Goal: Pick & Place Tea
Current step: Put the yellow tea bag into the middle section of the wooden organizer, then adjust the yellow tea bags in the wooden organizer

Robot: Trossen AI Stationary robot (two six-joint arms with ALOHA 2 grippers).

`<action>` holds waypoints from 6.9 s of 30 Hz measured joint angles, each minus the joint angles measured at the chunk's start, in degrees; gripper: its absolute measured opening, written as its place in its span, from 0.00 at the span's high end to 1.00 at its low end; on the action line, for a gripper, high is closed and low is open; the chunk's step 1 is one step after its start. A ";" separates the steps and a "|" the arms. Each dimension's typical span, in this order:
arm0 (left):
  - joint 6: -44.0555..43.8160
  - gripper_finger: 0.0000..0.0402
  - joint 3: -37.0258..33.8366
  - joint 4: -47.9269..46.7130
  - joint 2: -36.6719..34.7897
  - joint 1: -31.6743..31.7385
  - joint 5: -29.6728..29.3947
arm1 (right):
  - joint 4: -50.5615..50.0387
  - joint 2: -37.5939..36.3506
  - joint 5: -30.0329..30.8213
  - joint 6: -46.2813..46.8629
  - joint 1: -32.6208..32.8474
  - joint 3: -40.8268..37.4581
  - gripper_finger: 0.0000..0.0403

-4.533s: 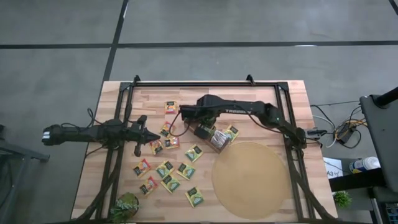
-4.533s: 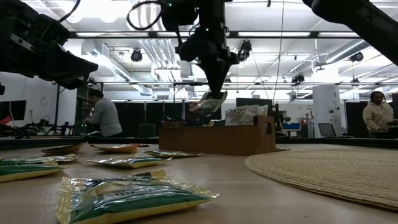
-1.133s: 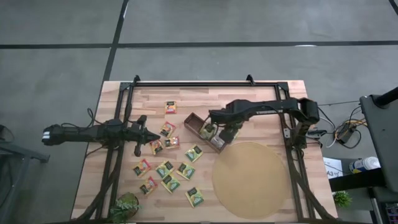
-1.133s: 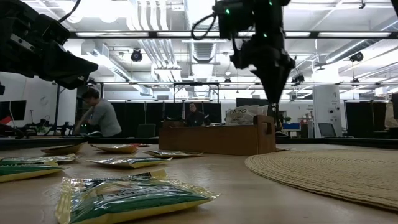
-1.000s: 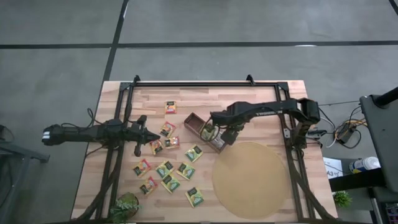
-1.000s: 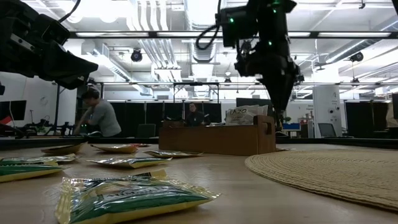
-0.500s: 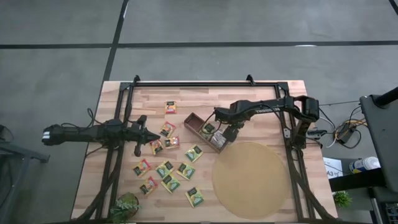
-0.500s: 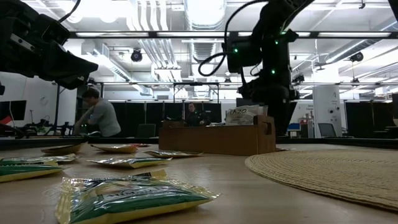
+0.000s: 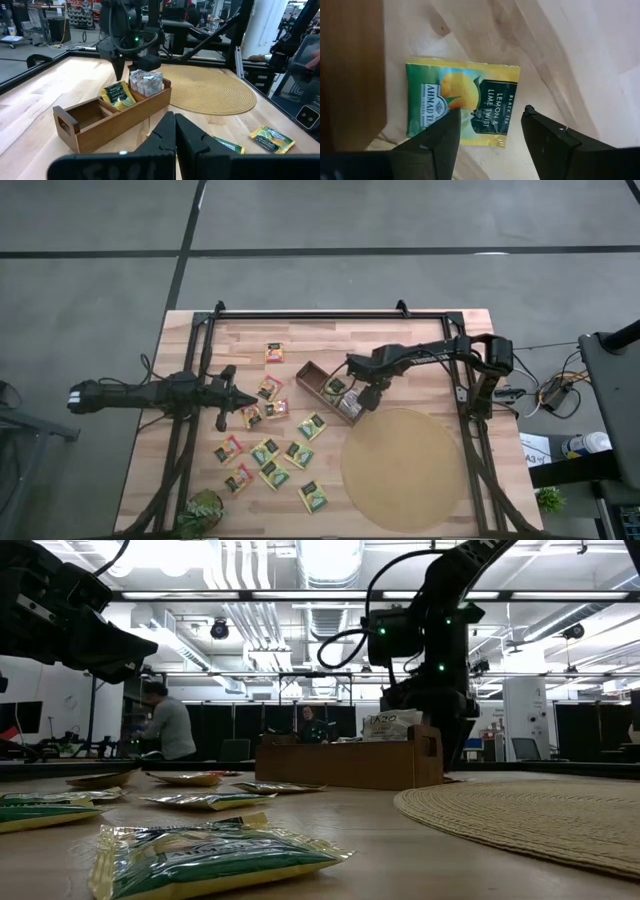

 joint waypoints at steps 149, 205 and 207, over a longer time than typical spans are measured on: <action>-0.01 1.00 -0.01 0.00 0.00 0.01 0.00 | -21.25 14.75 3.06 -1.65 3.05 42.57 0.66; -0.01 1.00 0.00 0.00 -0.01 0.02 0.00 | -4.08 13.96 -17.09 -8.71 0.07 30.16 0.98; -0.01 1.00 0.00 0.00 -0.02 0.01 0.02 | -4.91 13.91 -17.07 -8.71 0.01 30.39 0.98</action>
